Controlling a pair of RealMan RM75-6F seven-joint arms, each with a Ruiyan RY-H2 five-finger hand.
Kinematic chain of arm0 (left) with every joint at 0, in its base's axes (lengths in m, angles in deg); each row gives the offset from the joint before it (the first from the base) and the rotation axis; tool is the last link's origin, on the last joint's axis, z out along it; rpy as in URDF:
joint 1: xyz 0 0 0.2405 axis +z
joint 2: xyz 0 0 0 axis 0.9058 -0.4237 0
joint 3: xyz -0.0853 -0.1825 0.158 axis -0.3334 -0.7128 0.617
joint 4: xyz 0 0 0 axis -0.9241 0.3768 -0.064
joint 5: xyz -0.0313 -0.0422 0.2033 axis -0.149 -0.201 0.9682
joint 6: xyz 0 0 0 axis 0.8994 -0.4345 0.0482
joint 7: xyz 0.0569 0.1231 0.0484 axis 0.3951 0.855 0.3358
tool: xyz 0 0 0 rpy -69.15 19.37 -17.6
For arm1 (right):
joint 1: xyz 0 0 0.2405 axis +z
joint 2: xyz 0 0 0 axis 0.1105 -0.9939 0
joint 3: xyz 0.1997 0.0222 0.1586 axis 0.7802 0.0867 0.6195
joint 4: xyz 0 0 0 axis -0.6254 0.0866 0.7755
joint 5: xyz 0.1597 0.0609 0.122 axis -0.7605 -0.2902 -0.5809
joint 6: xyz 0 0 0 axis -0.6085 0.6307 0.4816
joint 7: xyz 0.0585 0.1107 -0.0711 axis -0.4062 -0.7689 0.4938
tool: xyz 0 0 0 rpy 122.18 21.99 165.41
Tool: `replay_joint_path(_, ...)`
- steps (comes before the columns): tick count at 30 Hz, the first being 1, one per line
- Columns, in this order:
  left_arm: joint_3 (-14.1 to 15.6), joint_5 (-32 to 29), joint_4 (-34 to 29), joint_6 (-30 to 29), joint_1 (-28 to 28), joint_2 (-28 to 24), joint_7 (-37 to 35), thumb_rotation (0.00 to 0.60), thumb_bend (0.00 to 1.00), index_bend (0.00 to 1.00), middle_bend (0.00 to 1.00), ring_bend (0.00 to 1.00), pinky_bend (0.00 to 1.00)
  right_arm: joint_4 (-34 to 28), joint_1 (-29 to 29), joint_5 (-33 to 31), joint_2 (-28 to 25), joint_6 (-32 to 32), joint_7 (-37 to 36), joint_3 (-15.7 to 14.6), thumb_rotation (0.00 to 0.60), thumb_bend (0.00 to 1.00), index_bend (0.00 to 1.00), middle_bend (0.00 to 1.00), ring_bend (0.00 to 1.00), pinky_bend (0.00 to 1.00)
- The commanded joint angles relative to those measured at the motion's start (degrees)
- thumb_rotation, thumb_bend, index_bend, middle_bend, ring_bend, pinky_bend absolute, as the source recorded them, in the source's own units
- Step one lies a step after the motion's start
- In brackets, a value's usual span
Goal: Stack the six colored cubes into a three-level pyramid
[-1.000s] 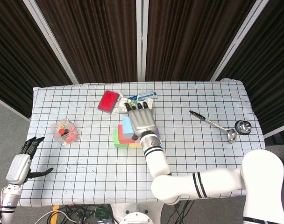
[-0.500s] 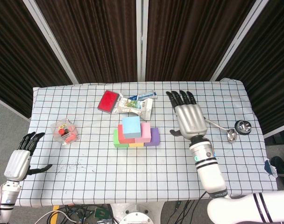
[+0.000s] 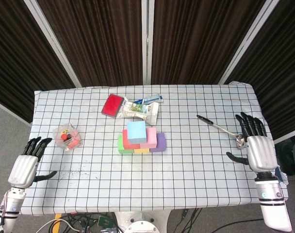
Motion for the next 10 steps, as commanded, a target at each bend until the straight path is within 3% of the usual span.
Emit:
replay_joint_path(1, 0.2, -0.1, 0.2, -0.2, 0.3, -0.5, 1.9, 0.600, 0.00, 0.07, 0.10, 0.00, 0.03, 14.6, -7.5, 11.1, 3.2, 4.4, -7.8, -4.2, 0.600, 0.00, 0.00, 0.00, 0.00, 0.00)
replay_joint_path(5, 0.2, -0.4, 0.5, -0.8, 0.9, -0.6, 3.2, 0.600, 0.00, 0.07, 0.10, 0.00, 0.03, 20.0, -11.0, 12.1, 6.9, 7.4, -1.8, -3.7, 0.600, 0.00, 0.00, 0.00, 0.00, 0.00)
replay_joint_path(10, 0.9, -0.7, 0.3, -0.5, 1.4, -0.5, 4.0, 0.600, 0.00, 0.07, 0.10, 0.00, 0.03, 21.9, -13.2, 12.9, 8.2, 8.2, -0.9, -2.8, 0.600, 0.00, 0.00, 0.00, 0.00, 0.00)
